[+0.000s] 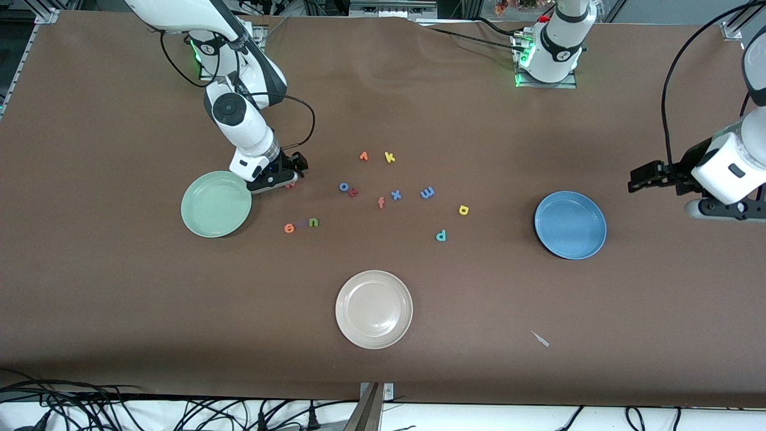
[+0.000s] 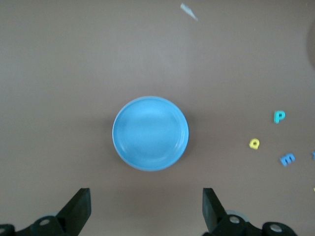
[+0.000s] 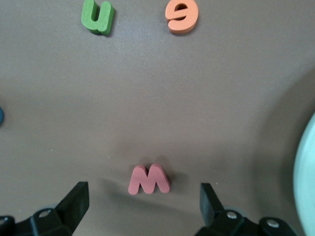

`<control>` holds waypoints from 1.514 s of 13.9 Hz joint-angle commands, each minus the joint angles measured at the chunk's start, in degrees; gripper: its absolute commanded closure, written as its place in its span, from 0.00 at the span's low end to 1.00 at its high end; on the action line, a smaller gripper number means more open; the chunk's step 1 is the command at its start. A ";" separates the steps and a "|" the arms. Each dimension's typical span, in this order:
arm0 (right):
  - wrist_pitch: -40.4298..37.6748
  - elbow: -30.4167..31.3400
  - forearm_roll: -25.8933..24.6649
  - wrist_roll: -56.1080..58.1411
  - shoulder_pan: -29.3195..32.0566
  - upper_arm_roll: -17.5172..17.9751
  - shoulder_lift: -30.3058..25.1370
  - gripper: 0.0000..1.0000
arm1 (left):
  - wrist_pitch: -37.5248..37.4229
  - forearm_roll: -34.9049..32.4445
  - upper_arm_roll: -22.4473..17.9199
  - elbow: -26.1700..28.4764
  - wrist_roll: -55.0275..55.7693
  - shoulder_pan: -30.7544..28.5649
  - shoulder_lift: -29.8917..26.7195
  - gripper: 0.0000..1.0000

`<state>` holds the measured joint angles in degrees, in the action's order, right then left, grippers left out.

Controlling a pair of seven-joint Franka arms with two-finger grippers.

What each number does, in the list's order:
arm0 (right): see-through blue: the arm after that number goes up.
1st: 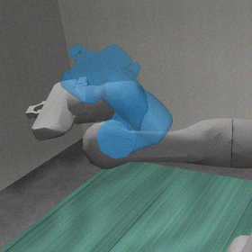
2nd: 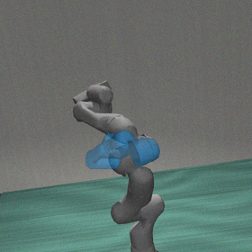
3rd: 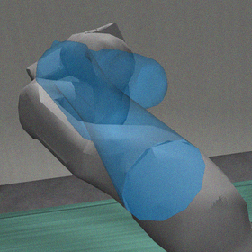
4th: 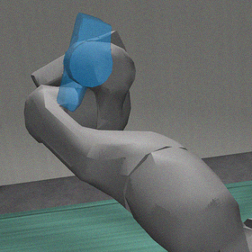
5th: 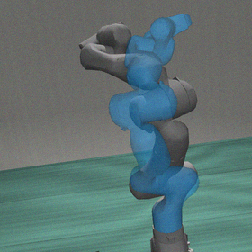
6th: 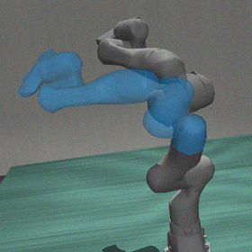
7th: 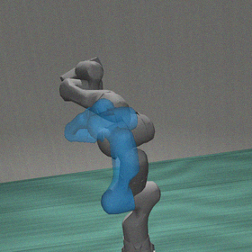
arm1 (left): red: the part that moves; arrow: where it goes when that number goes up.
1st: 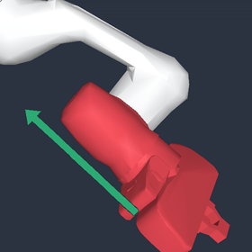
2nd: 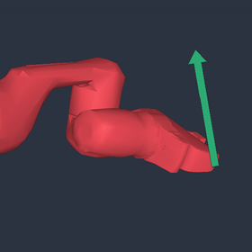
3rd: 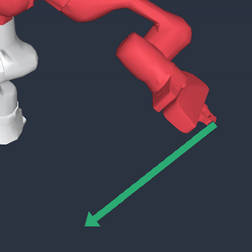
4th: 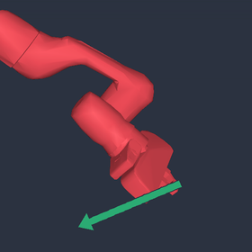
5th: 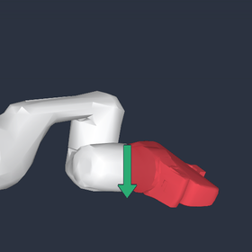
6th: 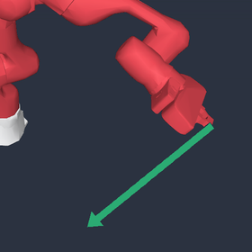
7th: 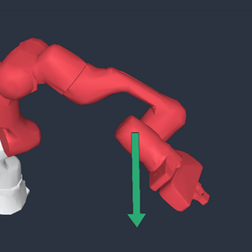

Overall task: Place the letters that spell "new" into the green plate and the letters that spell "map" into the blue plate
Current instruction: 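Grasp the pink M with the right gripper while the left gripper reaches the teal P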

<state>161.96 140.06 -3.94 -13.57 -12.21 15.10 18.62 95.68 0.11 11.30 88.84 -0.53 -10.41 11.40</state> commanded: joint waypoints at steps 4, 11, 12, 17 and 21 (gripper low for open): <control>5.12 1.53 -1.24 -0.49 -0.10 -0.60 2.30 0.03 | 3.10 -1.25 0.13 -0.86 -0.09 2.58 2.83 0.00; 5.12 1.36 -1.94 -0.40 -0.89 -0.69 2.30 0.30 | 3.81 -1.25 0.12 -0.95 6.94 10.05 8.73 0.00; 5.12 1.36 -2.03 -0.31 -0.97 -0.69 2.48 0.35 | 4.42 -1.08 0.13 -0.95 7.03 11.63 9.34 0.00; 5.03 1.45 -2.73 -0.31 -0.98 -1.39 2.74 0.52 | 13.20 -1.08 0.04 0.11 15.01 18.93 12.94 0.00; 5.03 1.27 -2.91 0.04 -0.98 -1.57 2.65 0.71 | 22.78 -1.08 0.04 3.45 20.21 23.24 16.54 0.00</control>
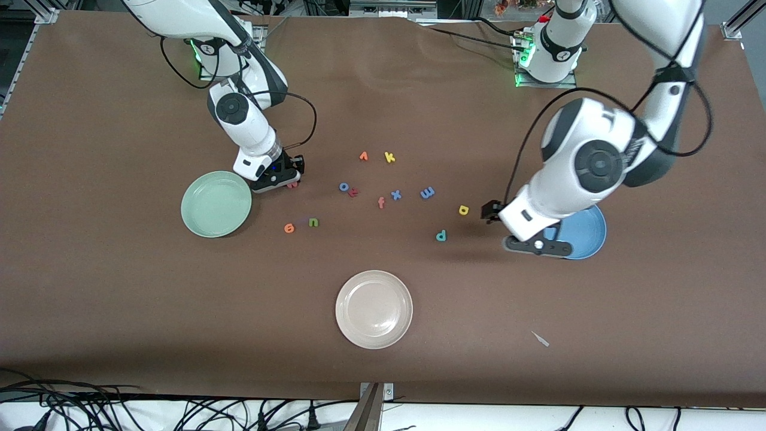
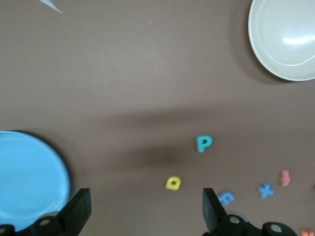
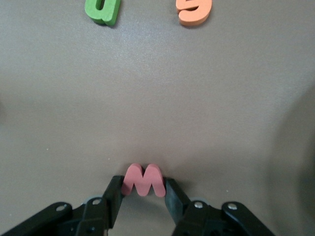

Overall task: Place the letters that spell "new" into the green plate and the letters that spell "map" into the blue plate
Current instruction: 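Grasp the pink M with the right gripper while the left gripper reaches the teal P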

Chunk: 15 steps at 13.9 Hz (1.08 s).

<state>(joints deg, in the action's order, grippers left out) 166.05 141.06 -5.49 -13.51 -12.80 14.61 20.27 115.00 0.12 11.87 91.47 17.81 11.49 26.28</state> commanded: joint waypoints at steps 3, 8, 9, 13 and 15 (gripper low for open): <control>0.25 0.18 -1.71 0.41 -0.29 -1.86 -0.13 0.75 | 4.44 -1.08 -0.53 0.38 1.96 2.65 4.39 0.00; -16.15 -4.81 -1.81 6.20 -0.12 -4.50 -7.16 0.75 | 4.44 -6.34 -0.53 -0.23 5.90 7.13 7.64 0.00; -21.24 -7.27 -1.81 7.95 -0.12 -4.94 -7.95 0.75 | 4.53 -6.36 -0.61 -0.41 6.70 7.31 8.78 0.00; -32.87 -13.17 -1.45 20.94 -0.03 -11.95 -9.28 0.75 | 4.62 -6.01 -0.62 -0.59 11.18 8.98 10.97 0.00; -33.42 -13.27 -1.28 26.58 -0.03 -14.95 -9.46 0.75 | 8.98 -6.35 -0.62 -1.11 13.81 9.25 12.56 0.00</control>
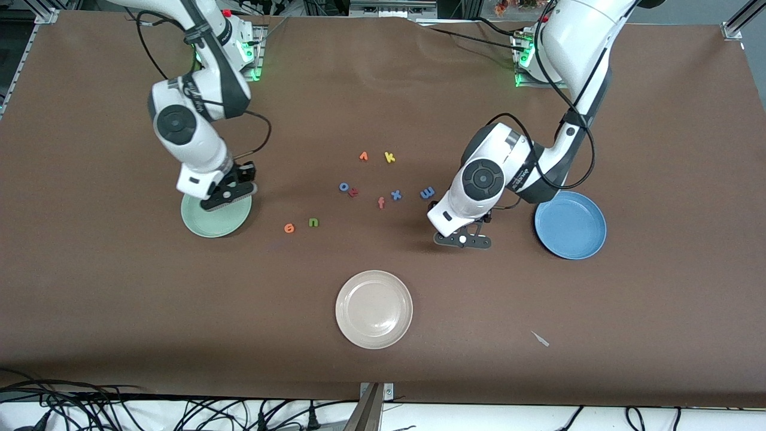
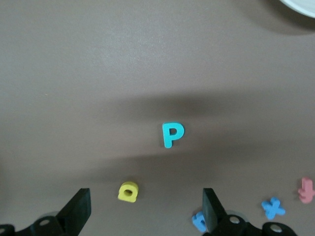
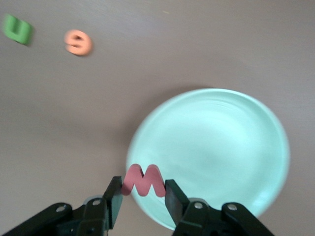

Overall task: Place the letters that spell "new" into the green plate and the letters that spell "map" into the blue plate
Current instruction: 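Drop the pink M onto the green plate with the right gripper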

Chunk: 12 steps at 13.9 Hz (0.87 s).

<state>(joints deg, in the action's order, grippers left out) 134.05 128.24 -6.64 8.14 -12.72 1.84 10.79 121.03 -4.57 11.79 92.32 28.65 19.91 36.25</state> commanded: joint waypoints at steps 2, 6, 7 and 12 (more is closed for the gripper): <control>-1.33 -0.27 -0.13 5.83 -0.11 -3.07 0.02 0.62 | 7.98 -1.67 -0.71 -1.79 3.69 1.88 4.44 0.00; -1.51 -0.96 0.48 4.69 -0.20 -2.81 0.11 0.32 | 8.00 -2.10 -0.98 -1.09 3.69 1.71 4.80 0.05; -1.68 -2.45 0.57 4.08 -0.37 -2.46 0.46 0.29 | 7.91 -2.19 -0.89 -0.82 3.69 1.53 4.80 0.08; -3.71 -14.48 0.66 -4.86 -0.90 4.04 7.99 0.25 | 8.00 -2.46 -1.06 -1.08 3.69 1.70 5.50 0.10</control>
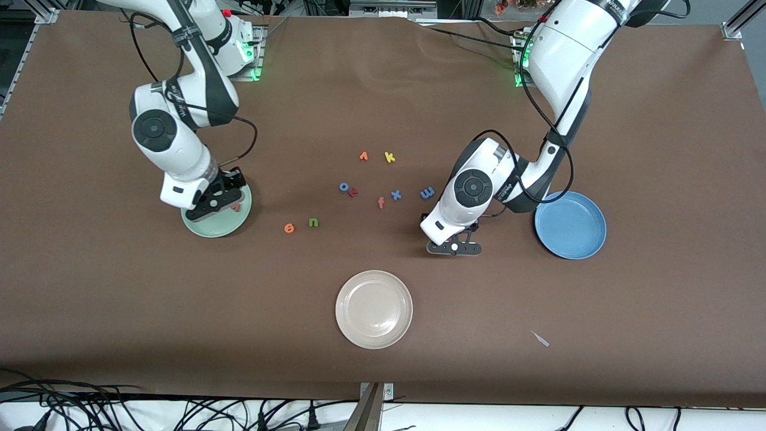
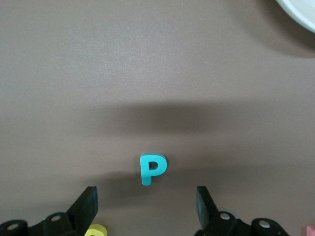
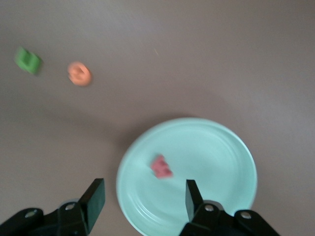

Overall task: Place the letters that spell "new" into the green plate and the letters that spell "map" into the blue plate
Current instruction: 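Drop the pink M onto the green plate with the right gripper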

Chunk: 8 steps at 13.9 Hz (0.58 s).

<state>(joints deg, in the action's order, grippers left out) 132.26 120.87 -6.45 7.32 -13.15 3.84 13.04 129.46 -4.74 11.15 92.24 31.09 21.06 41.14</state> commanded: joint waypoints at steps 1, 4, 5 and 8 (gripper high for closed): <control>-1.83 -8.96 0.39 -6.16 -0.56 2.40 7.77 0.25 | -0.26 -2.29 -0.43 -1.19 1.34 0.65 1.05 0.10; -1.39 -11.18 1.08 -9.07 -0.91 2.58 10.06 0.25 | -0.26 -2.46 -0.51 -1.10 2.13 0.74 1.05 0.10; -0.87 -12.22 1.70 -10.12 -1.78 2.58 11.46 0.25 | -0.35 -3.07 -0.51 -1.10 2.22 0.65 1.05 0.10; 1.41 -16.27 1.79 -12.41 -3.72 2.49 16.30 0.25 | 0.26 -5.27 -0.51 -1.80 4.32 1.88 3.94 0.12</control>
<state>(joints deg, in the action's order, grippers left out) 132.74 108.64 -5.39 -3.28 -15.56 6.41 25.49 129.47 -7.05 11.13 92.24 32.96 21.39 42.21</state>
